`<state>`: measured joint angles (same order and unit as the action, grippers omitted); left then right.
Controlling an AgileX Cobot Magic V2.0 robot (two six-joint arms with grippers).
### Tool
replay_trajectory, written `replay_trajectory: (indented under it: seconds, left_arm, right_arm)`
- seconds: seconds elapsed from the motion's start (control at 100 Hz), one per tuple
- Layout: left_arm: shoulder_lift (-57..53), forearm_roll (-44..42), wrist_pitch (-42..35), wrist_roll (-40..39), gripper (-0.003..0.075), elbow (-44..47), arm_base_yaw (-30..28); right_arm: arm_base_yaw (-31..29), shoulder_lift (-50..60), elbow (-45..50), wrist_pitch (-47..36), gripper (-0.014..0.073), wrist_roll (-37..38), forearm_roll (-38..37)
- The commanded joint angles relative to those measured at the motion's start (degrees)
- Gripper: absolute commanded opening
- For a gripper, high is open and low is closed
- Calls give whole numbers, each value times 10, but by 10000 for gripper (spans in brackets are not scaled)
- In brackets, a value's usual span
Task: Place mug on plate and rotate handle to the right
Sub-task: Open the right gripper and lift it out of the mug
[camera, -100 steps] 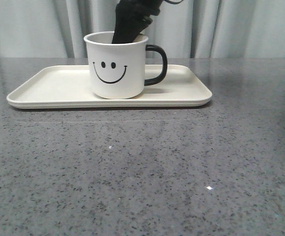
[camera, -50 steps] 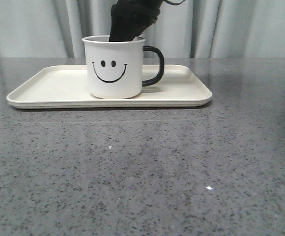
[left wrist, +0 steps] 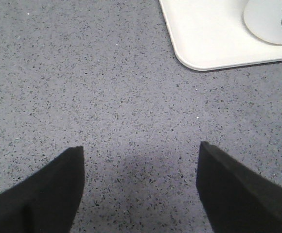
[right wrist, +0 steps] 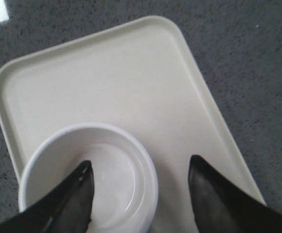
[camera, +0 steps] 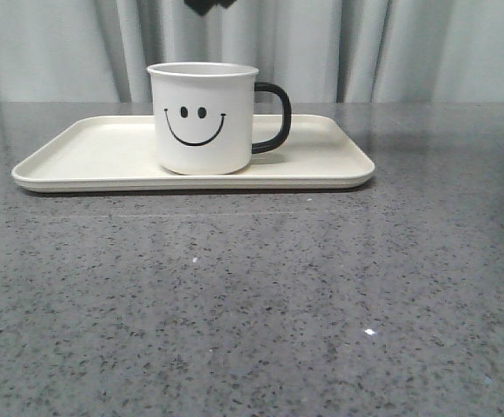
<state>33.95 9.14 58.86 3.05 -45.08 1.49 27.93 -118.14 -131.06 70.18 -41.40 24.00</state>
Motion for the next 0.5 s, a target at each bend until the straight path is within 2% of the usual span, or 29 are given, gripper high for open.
replay_trajectory:
  seconds: [0.0, 0.09, 0.27, 0.49]
  left_arm:
    - [1, 8, -35, -5, 481, -14, -1]
    - [1, 8, -35, -5, 481, -14, -1]
    - [1, 8, -41, -5, 481, -14, -1]
    - [1, 8, -49, -5, 481, -14, -1]
  right_arm:
    - [-2, 69, -17, -33, 440, 22, 11]
    - [-4, 100, -17, -34, 440, 37, -3]
    - [-4, 168, 12, -41, 440, 78, -80]
    - [-41, 292, 175, -107, 440, 78, -96]
